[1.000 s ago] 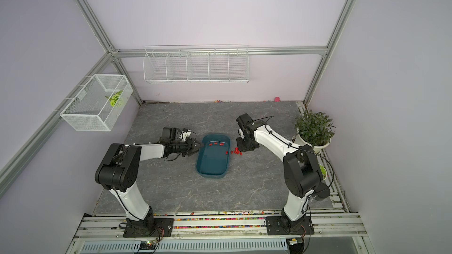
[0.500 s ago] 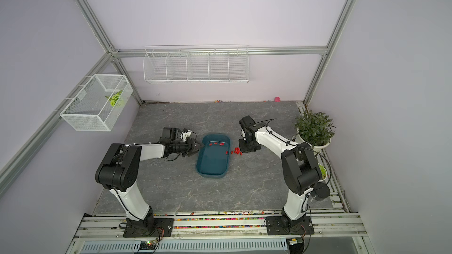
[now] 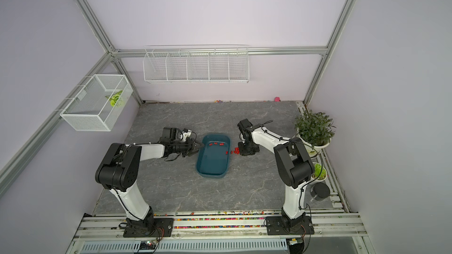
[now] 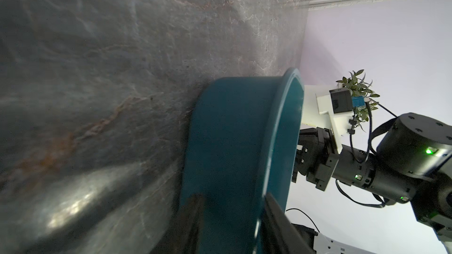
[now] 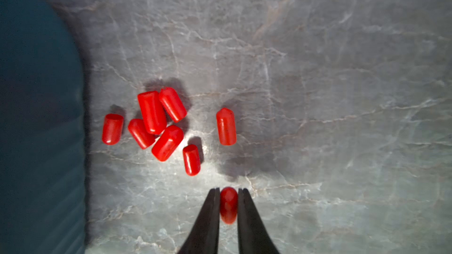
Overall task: Take the screw protection sleeves out of the storage box
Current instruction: Place the screw protection sleeve at the center of the board.
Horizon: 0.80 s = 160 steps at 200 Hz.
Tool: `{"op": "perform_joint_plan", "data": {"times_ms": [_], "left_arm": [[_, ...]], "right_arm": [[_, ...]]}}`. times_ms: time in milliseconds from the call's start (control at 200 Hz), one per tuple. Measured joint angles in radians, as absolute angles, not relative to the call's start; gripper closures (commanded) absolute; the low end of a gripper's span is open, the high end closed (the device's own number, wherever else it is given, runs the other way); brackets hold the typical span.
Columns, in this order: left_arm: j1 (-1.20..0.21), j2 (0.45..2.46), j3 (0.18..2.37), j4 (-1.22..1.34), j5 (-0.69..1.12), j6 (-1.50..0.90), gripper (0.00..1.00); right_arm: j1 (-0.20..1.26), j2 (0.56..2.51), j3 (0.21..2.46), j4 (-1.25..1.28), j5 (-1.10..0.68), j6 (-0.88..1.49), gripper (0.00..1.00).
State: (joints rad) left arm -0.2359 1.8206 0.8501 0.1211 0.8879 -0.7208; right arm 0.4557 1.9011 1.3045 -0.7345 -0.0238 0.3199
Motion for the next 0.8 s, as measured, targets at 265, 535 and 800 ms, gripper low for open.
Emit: {"op": "perform_joint_plan", "data": {"times_ms": [265,535,800], "left_arm": [[-0.236,1.821,0.85,0.121,0.888,-0.721,0.56],[-0.236,1.821,0.85,0.121,0.888,-0.721,0.56],[-0.236,1.821,0.85,0.122,0.888,-0.721,0.56]], "right_arm": [[0.456,1.917,1.305,-0.735,-0.022,0.316,0.8],[0.456,1.923,1.306,-0.735,-0.019,0.313,0.76],[0.456,1.923,1.308,-0.735,-0.019,0.309,0.68]]}}
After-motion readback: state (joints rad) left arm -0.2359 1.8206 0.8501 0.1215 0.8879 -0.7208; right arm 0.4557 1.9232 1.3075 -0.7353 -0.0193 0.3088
